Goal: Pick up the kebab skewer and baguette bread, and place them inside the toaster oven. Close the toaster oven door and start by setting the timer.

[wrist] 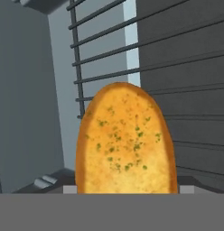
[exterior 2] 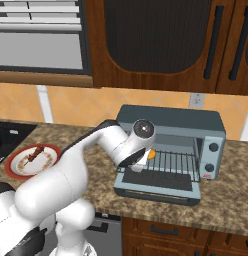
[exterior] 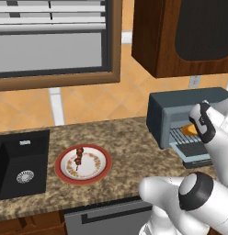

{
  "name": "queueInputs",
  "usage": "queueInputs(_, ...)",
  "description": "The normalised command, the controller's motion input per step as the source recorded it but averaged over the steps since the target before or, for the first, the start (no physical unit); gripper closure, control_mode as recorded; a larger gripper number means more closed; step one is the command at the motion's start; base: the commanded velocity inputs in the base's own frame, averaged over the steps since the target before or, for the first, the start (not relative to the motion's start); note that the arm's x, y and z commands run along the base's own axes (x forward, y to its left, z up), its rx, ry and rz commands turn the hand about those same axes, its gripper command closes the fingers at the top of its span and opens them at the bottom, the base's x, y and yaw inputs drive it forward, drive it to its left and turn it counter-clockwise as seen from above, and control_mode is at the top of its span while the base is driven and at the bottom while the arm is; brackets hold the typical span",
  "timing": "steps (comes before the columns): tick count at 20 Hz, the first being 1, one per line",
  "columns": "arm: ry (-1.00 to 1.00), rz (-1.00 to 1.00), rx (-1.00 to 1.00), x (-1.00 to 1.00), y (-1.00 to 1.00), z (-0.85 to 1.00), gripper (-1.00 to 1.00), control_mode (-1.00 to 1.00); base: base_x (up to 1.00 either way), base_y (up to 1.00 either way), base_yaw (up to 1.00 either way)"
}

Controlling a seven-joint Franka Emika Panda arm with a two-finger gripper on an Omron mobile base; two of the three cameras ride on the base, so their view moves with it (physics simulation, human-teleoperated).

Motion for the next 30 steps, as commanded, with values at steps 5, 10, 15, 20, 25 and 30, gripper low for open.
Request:
queueInputs(5,0.00,0.00,0.00,0.17,0.00,-0.03,1.00,-1.00,0.00,0.00,0.00)
queueInputs(10,0.00,0.00,0.00,0.10,0.00,-0.16,1.00,-1.00,0.00,0.00,0.00)
queueInputs(15,-0.01,0.00,0.00,0.04,0.00,-0.03,1.00,-1.00,0.00,0.00,0.00)
queueInputs(20,0.00,0.00,0.00,0.26,0.00,-0.15,1.00,-1.00,0.00,0.00,0.00)
queueInputs(25,0.00,0.00,0.00,0.28,0.00,-0.11,1.00,-1.00,0.00,0.00,0.00)
queueInputs(30,0.01,0.00,0.00,0.27,0.00,-0.04,1.00,-1.00,0.00,0.00,0.00)
